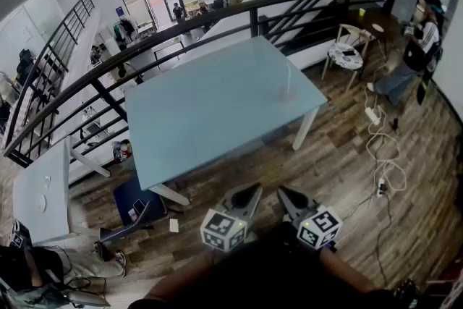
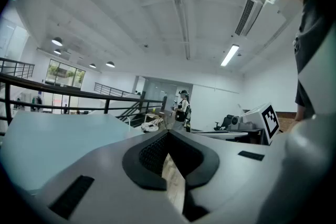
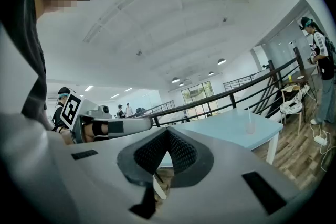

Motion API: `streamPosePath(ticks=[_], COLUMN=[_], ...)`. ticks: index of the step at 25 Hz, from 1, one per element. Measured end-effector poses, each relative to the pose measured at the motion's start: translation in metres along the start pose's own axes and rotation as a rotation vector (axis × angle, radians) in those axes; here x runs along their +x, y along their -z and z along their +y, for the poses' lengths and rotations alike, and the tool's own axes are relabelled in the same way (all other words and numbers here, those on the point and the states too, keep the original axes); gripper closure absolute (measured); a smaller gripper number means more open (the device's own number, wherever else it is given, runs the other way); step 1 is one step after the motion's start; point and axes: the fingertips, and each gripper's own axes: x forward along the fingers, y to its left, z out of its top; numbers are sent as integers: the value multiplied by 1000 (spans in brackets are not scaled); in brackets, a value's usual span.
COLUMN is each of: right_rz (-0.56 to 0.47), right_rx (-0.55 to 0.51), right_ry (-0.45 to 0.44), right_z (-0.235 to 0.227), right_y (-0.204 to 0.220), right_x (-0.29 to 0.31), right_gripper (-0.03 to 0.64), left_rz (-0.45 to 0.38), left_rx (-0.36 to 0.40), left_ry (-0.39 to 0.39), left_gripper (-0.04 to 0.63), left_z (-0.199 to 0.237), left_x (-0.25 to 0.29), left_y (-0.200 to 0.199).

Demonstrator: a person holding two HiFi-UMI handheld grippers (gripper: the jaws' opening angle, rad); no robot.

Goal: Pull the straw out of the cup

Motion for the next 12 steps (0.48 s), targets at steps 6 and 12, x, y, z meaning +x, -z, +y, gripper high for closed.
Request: streamPosePath(ticks=[6,12], right_rz=[-3,-1], right_rx=[-9,27], right_ry=[-7,-1], right_z=[-3,-14], right_y=[-1,-3], right_x=[3,1], right_gripper=[606,606], left_rz=[-1,-7], left_rx=[3,1], left_ry=[0,6], left_gripper=[584,583], left_z=[2,2], left_x=[4,15], left_y=[-3,-3])
